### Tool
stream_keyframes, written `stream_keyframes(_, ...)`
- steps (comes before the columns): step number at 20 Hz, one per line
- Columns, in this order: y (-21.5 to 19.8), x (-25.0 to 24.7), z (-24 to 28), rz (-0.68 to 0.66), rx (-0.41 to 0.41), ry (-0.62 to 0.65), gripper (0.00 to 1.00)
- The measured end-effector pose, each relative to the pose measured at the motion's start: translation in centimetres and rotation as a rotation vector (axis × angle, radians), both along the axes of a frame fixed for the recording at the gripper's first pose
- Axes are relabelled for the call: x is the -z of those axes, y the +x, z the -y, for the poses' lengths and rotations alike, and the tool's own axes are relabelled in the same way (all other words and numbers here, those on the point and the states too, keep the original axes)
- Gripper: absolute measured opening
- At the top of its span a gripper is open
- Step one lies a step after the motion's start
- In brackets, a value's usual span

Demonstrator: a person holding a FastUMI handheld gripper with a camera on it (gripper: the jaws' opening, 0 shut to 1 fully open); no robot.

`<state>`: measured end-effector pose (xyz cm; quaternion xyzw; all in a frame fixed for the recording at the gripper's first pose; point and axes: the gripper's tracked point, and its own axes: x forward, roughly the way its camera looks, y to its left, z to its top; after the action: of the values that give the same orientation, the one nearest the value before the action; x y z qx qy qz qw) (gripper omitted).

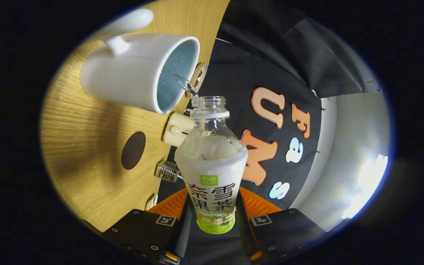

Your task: Take the bottle from table, then pour the juice into the cup, finally place the bottle on the coaster

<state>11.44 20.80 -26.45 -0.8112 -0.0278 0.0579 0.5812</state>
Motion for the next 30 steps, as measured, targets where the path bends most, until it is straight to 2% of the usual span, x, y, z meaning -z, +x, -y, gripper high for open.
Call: stream_keyframes(30, 0.8, -3.1, -2.6, 0.076, -0.078, -0.206, 0.58)
